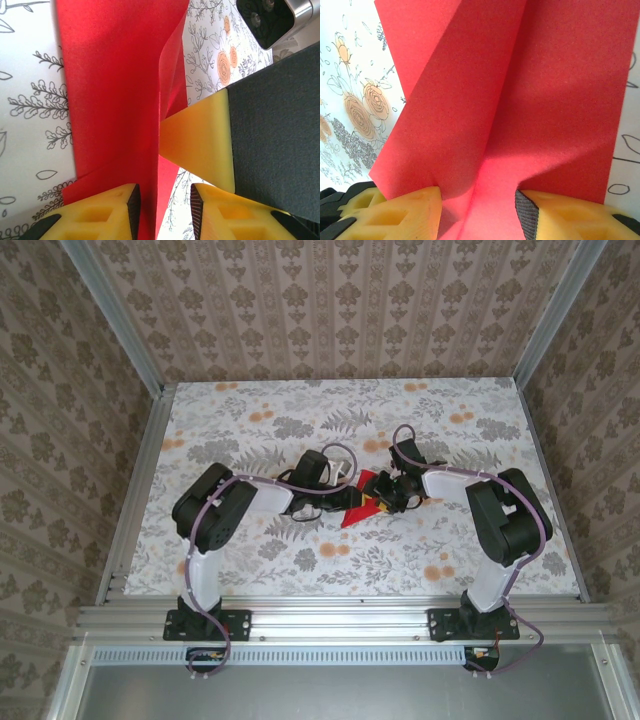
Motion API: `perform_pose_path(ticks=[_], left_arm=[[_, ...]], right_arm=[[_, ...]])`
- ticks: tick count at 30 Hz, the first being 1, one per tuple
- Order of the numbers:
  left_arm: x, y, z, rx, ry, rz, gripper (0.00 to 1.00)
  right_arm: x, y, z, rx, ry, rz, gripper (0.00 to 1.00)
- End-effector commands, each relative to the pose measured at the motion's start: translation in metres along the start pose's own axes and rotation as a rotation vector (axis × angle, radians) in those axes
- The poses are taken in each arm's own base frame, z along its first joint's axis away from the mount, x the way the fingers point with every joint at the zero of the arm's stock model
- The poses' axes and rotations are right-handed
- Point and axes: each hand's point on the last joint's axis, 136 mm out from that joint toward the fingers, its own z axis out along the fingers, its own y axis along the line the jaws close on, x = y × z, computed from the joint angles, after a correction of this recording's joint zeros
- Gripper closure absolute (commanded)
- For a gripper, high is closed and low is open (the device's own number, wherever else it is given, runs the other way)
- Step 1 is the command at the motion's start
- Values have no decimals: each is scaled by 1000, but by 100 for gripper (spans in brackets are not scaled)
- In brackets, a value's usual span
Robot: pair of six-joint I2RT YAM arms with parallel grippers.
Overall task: Fold a paper plane with a square sheet of paper (pick it up from the middle)
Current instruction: Fourth fold the wing at the center of the table.
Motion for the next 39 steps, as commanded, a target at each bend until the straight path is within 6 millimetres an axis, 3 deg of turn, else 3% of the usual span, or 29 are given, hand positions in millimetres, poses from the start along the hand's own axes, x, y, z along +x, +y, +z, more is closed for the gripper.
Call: perform_pose_path(ticks=[1, 10, 20, 30, 39], left_arm=[[2, 1, 5, 23, 25, 15, 67], [4, -5, 4, 82, 34, 6, 76], [1, -6, -13, 70, 4, -17, 67], [3, 3, -32, 46, -30, -49, 66], [3, 0, -16, 38, 8, -42, 66]], right_arm=[[25, -110, 16, 387, 41, 127, 51], [27, -114, 16, 399, 43, 137, 52], [29, -121, 14, 438, 48, 138, 52], [30, -127, 13, 472, 51, 136, 52], [29, -127, 13, 481, 52, 138, 52]])
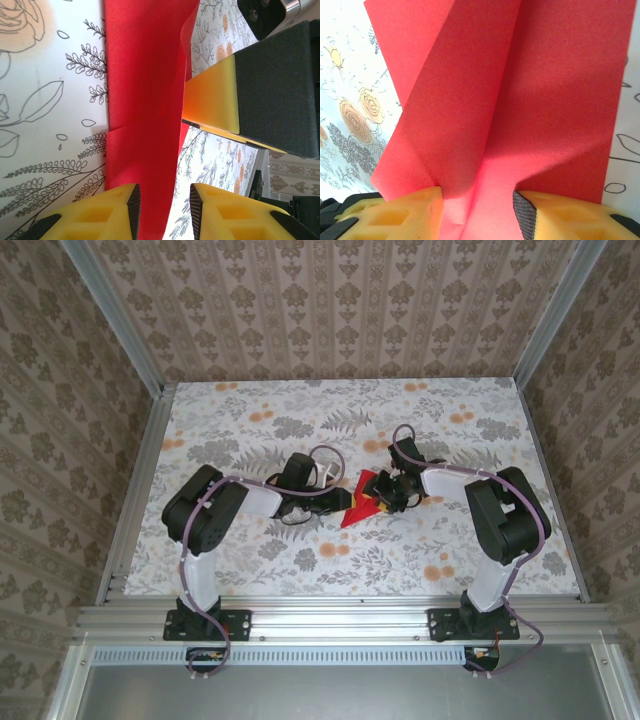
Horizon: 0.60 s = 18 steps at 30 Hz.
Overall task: Fold a paper plane with a square sheet of paper (pick it up from the middle)
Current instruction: Fourth fold the wing at the center of the table.
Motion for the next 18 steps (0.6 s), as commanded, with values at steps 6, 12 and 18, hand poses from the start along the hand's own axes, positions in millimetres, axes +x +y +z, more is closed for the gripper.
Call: perform_pose_path(ticks=[6, 12, 18], left_arm=[[-7, -9, 20, -10, 34, 32, 65], [-9, -4, 29, -25, 43, 46, 63], [-11, 0, 30, -44, 32, 72, 62]], right_arm=[[25, -123, 16, 454, 36, 112, 52], [25, -122, 16, 453, 36, 114, 52], [26, -122, 16, 453, 37, 114, 52]])
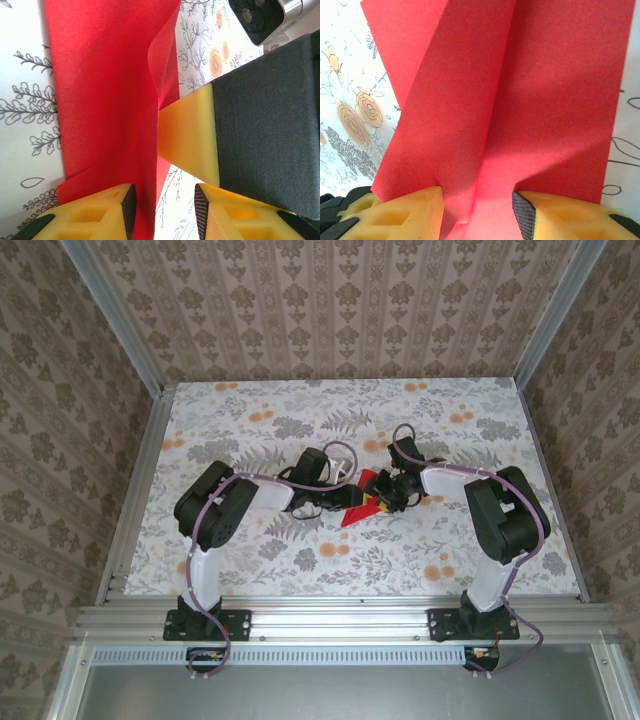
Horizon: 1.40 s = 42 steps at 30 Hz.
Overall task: Fold a paper plane with a square sheet of paper (pick it up from the middle)
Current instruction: Fourth fold the wing at the center of the table.
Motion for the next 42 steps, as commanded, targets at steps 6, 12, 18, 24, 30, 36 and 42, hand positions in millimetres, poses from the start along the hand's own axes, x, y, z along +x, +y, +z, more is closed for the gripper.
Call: perform_pose_path(ticks=[6, 12, 18, 24, 30, 36, 42], left_arm=[[2, 7, 9, 16, 6, 7, 75], [-3, 3, 0, 36, -18, -7, 78], [-6, -6, -10, 44, -29, -6, 71], [-1, -2, -28, 17, -55, -29, 69], [7, -2, -41, 7, -75, -38, 68], [16, 7, -43, -80, -66, -25, 64], [18, 9, -37, -163, -65, 17, 63]], right_arm=[[27, -122, 17, 445, 41, 110, 53], [29, -126, 18, 459, 45, 114, 52], [30, -131, 17, 479, 48, 116, 52], [30, -132, 16, 488, 49, 117, 52], [29, -133, 15, 505, 47, 117, 52], [27, -133, 14, 522, 42, 119, 50], [26, -133, 14, 541, 41, 116, 47]])
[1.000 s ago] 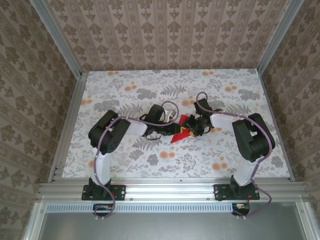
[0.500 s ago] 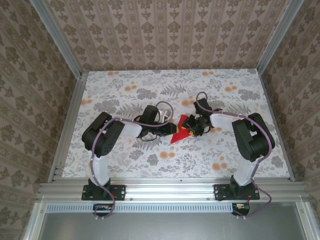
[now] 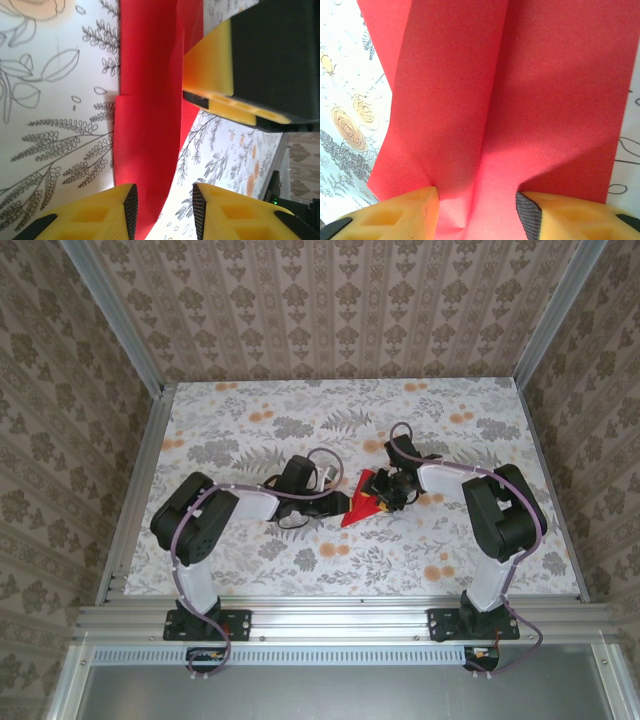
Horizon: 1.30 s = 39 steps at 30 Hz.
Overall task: Fold a paper plane with a square sheet of paper (pick it up from the middle)
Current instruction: Fourth fold the wing at the center of the table.
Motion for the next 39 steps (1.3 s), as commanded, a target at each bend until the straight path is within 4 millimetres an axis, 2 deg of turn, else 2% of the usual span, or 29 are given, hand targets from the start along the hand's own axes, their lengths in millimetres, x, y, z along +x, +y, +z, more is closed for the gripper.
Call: perform_pose_path(ticks=[1, 6, 14, 22, 29, 39], left_arm=[[-5, -1, -1, -68, -19, 51, 63], [-2, -5, 3, -84, -6, 89, 62], [2, -1, 5, -122, 10, 124, 61], [3, 8, 5, -160, 11, 115, 72], [1, 5, 3, -153, 7, 102, 78], [-3, -12, -3, -92, -2, 83, 73]], right_arm=[[26, -134, 19, 504, 36, 112, 47], [28, -141, 16, 545, 38, 129, 46], [28, -143, 15, 563, 34, 156, 45], [29, -145, 13, 580, 32, 161, 45], [29, -146, 13, 586, 30, 162, 45], [29, -147, 13, 600, 28, 157, 46]])
